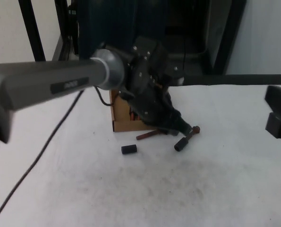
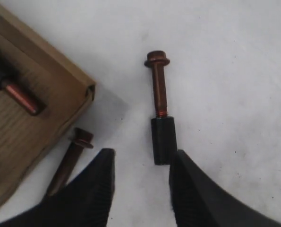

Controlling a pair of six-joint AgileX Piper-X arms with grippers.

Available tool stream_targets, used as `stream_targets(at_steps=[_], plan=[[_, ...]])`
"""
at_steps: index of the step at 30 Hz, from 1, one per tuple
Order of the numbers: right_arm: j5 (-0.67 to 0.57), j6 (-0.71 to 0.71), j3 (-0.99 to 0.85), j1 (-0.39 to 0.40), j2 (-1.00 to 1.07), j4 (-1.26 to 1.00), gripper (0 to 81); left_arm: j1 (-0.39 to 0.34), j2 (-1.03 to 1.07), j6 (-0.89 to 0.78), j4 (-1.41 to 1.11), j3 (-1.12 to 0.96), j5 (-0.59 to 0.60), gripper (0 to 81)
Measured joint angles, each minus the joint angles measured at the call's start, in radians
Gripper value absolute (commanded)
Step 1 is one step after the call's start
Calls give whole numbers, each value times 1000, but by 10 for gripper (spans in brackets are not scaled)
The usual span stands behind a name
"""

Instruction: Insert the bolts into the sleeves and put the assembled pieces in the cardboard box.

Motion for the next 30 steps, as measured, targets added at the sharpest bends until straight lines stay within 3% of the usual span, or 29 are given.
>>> stream_targets(at_steps=[8, 30], plan=[[151, -84, 0, 0, -60, 3, 617, -43, 36, 12, 19, -30, 0, 365], [162, -94, -2, 0, -67, 55, 617, -65, 87, 81, -69, -39, -120, 365]])
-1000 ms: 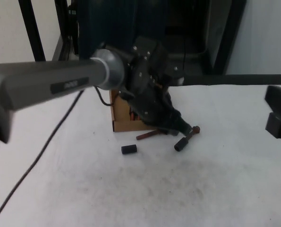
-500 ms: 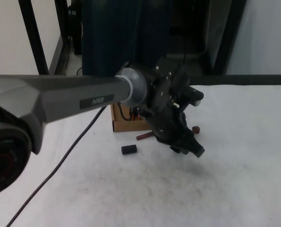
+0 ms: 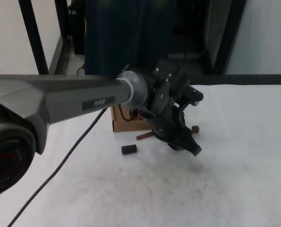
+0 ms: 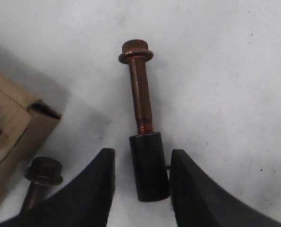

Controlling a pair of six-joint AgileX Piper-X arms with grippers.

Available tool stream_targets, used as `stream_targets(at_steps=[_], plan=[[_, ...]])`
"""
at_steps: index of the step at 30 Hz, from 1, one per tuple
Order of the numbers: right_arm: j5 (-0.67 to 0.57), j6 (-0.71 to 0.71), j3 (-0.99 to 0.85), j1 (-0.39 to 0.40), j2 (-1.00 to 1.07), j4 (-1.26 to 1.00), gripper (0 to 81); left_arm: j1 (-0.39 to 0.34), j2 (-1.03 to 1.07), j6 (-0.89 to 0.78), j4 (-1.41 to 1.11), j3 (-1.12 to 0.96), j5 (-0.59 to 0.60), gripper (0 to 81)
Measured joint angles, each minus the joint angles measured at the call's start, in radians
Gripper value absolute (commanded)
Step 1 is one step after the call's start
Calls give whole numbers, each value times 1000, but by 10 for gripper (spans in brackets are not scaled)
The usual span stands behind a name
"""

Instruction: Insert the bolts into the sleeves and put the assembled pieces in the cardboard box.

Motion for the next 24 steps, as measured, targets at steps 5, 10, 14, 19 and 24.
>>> stream_targets(at_steps=[5, 10, 14, 19, 24], plan=[[0, 0, -1, 0, 0, 0, 617, 0, 0, 3, -36, 0, -7, 365], [0, 0, -1, 0, 0, 0, 617, 0, 11, 3, -45, -2, -7, 365], [9, 0, -1, 0, 0, 0, 617, -3, 36, 3, -32, -5, -7, 365], [14, -22, -1, 0, 0, 1, 617, -4, 36, -7, -23, -5, -7, 340], [14, -27, -1, 0, 0, 8, 617, -6, 36, -12, -8, -8, -7, 175]])
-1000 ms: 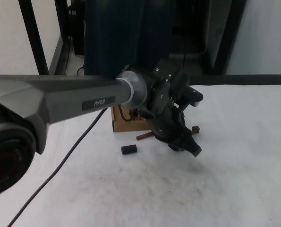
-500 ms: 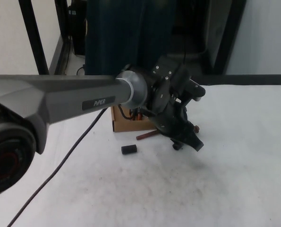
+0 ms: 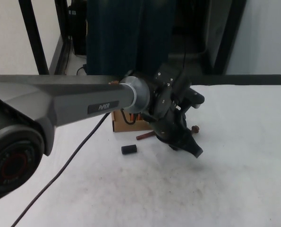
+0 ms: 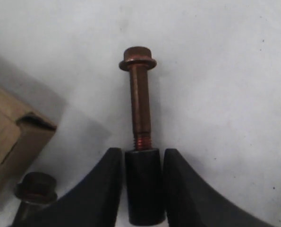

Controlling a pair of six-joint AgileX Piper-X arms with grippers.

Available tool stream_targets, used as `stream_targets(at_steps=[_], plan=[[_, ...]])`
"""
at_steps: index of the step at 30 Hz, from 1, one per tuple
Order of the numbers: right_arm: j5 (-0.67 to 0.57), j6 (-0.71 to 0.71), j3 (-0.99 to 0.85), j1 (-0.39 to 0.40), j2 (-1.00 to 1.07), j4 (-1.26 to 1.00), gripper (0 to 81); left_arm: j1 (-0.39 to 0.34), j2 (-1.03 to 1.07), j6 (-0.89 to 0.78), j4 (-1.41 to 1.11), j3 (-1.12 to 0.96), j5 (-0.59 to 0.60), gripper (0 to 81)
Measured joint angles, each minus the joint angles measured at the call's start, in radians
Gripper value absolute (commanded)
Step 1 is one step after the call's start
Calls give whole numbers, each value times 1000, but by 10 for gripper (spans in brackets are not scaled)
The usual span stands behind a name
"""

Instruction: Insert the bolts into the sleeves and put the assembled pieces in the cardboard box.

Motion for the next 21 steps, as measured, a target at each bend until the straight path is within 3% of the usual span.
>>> stream_targets(at_steps=[4, 15, 21], plan=[[0, 0, 0, 0, 0, 0, 617, -1, -2, -2, 38, -7, 0, 12], [0, 0, 0, 0, 0, 0, 617, -18, -32, -3, 228, -16, 27, 9], [0, 0, 0, 0, 0, 0, 608, -52, -111, -51, 451, 6, 68, 9]])
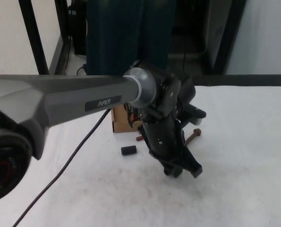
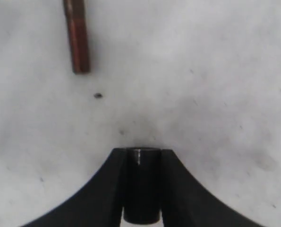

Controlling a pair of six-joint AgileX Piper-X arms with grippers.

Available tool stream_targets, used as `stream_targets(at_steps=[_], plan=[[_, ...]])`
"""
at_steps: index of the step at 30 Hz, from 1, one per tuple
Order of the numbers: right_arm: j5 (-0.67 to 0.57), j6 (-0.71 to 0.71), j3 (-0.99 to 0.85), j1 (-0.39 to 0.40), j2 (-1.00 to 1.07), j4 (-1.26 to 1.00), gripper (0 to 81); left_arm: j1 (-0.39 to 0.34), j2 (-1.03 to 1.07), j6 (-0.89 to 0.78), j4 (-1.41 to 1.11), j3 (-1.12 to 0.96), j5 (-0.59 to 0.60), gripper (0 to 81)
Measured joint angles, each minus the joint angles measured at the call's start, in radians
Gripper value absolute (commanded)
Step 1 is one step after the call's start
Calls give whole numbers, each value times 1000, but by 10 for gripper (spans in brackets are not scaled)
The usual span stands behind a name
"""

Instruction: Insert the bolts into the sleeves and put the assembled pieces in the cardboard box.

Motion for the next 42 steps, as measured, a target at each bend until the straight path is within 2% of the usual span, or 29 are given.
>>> stream_targets(at_steps=[4, 10, 12, 16, 20, 21, 25, 29, 34, 42], plan=[[0, 0, 0, 0, 0, 23, 547, -9, -95, -10, 105, 0, 40, 9], [-13, 46, 0, -6, 0, 83, 546, -9, -275, -45, 148, 0, 79, 9], [-31, 69, -2, -30, 0, 90, 546, -9, -355, -70, 148, 0, 81, 9], [-164, 242, -10, -71, 19, 102, 546, -9, -477, -85, 146, 0, 79, 9], [-348, 418, -13, -125, 88, 130, 546, -9, -648, -99, 143, 1, 61, 9], [-348, 426, -13, -125, 93, 130, 546, -9, -673, -99, 143, 1, 60, 9], [-496, 601, -13, -146, 218, 133, 546, -9, -810, -99, 104, 12, 60, 9], [-566, 756, -18, -152, 387, 67, 546, -9, -920, -110, 42, 38, 59, 9], [-591, 786, -95, -193, 540, 55, 546, -9, -1044, -153, -7, 91, 53, 9], [-656, 792, -276, -286, 779, 55, 546, -9, -1248, -239, -130, 318, 37, 9]])
